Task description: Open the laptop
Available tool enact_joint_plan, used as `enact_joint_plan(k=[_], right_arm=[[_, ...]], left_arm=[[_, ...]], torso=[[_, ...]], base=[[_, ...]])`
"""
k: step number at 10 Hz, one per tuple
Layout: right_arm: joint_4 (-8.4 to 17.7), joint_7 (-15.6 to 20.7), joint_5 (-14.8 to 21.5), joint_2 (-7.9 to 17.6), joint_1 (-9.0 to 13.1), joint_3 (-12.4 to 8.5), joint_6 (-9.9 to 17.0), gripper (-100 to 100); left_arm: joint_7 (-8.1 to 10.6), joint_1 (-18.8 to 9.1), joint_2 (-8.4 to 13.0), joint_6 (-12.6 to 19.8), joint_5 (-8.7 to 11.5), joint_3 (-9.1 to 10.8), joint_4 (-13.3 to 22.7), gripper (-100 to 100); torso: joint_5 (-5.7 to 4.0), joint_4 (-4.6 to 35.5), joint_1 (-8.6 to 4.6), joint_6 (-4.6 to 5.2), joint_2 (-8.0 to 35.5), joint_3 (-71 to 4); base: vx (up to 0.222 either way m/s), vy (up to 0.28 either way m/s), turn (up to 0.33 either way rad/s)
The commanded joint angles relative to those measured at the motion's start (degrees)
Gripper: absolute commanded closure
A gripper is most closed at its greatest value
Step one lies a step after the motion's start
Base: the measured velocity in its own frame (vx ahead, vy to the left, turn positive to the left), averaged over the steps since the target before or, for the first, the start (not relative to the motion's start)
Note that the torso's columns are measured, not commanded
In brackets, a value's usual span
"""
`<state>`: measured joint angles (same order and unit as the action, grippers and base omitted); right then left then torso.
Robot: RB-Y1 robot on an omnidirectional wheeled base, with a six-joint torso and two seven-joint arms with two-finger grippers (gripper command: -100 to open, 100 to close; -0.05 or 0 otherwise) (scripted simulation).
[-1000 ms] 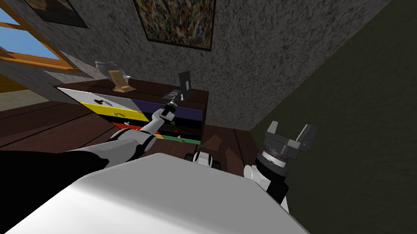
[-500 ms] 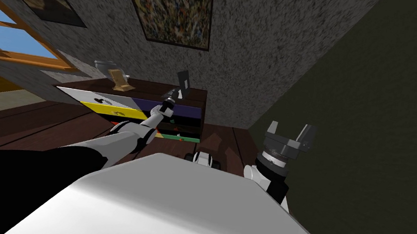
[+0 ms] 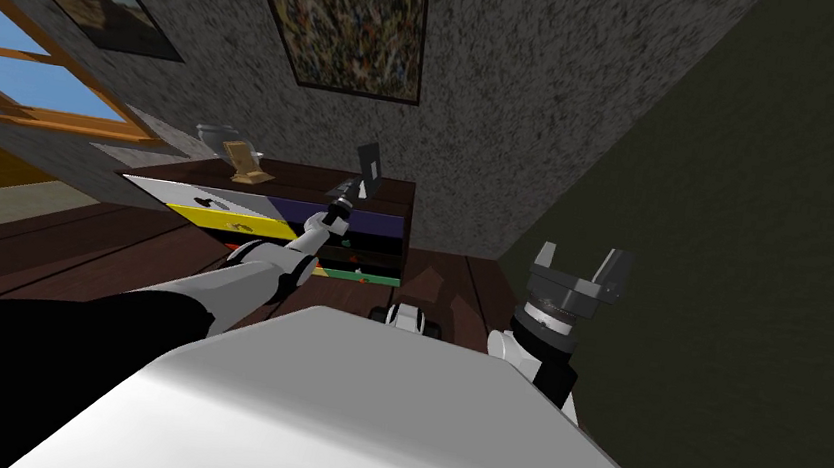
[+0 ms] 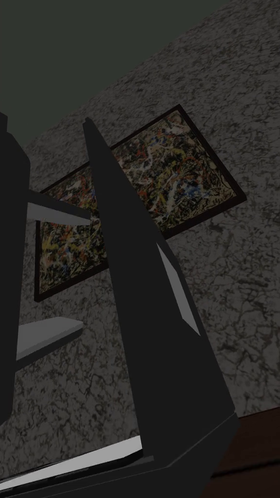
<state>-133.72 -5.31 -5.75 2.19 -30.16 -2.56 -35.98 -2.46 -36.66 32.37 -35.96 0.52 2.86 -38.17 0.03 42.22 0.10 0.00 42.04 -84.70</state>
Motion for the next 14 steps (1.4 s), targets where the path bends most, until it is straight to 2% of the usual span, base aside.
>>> enact_joint_plan(k=[1, 3, 4, 6, 7, 8, 11, 12, 14], right_arm=[[0.0, 0.0, 0.0, 0.0, 0.0, 0.0, 0.0, 0], [0.0, 0.0, 0.0, 0.0, 0.0, 0.0, 0.0, 0], [0.0, 0.0, 0.0, 0.0, 0.0, 0.0, 0.0, 0], [0.0, 0.0, 0.0, 0.0, 0.0, 0.0, 0.0, 0], [0.0, 0.0, 0.0, 0.0, 0.0, 0.0, 0.0, 0], [0.0, 0.0, 0.0, 0.0, 0.0, 0.0, 0.0, 0], [0.0, 0.0, 0.0, 0.0, 0.0, 0.0, 0.0, 0], [0.0, 0.0, 0.0, 0.0, 0.0, 0.0, 0.0, 0], [0.0, 0.0, 0.0, 0.0, 0.0, 0.0, 0.0, 0]], left_arm=[[0.3, 3.9, -0.6, 1.6, -0.6, 0.03, -3.6, 100], [0.3, 5.0, -0.6, 1.6, -0.6, 0.03, -7.5, 100], [0.4, 7.8, -2.6, 3.8, -2.1, -0.03, -9.4, 100], [0.4, 10.7, -2.6, 3.8, -2.1, -0.03, -13.7, 100], [0.4, 10.7, -2.6, 3.8, -2.1, -0.03, -15.5, 100], [0.5, 13.5, -4.6, 6.0, -3.6, -0.1, -17.9, 100], [0.5, 16.5, -4.6, 6.0, -3.6, -0.1, -22.7, 100], [0.59, 18.7, -6.7, 8.2, -5.1, -0.16, -25.7, 100], [0.59, 21.5, -6.7, 8.2, -5.1, -0.16, -29.9, 100]], torso=[[0.03, 0.0, 0.05, 0.03, 0.0, -0.1], [-0.07, 0.1, -0.24, 0.02, 0.4, 0.2], [-0.08, 0.1, -0.24, 0.03, 0.5, 0.3], [0.12, -0.1, 0.18, -0.09, 0.0, 0.0], [0.18, -0.2, 0.11, -0.03, -0.1, -0.1], [0.08, -0.1, -0.01, 0.02, 0.1, 0.0], [0.39, -0.6, 0.21, 0.07, -0.3, -0.2], [0.33, -0.5, 0.1, 0.07, -0.2, -0.1], [0.45, -0.7, 0.26, 0.11, -0.5, -0.3]], base=[[0.064, 0.035, -0.006], [0.007, -0.001, 0.0], [0.056, 0.052, 0.07], [0.075, 0.036, 0.008], [0.016, -0.008, 0.01], [0.078, 0.051, 0.08], [0.054, 0.027, 0.006], [0.081, 0.045, 0.082], [0.076, 0.034, 0.019]])
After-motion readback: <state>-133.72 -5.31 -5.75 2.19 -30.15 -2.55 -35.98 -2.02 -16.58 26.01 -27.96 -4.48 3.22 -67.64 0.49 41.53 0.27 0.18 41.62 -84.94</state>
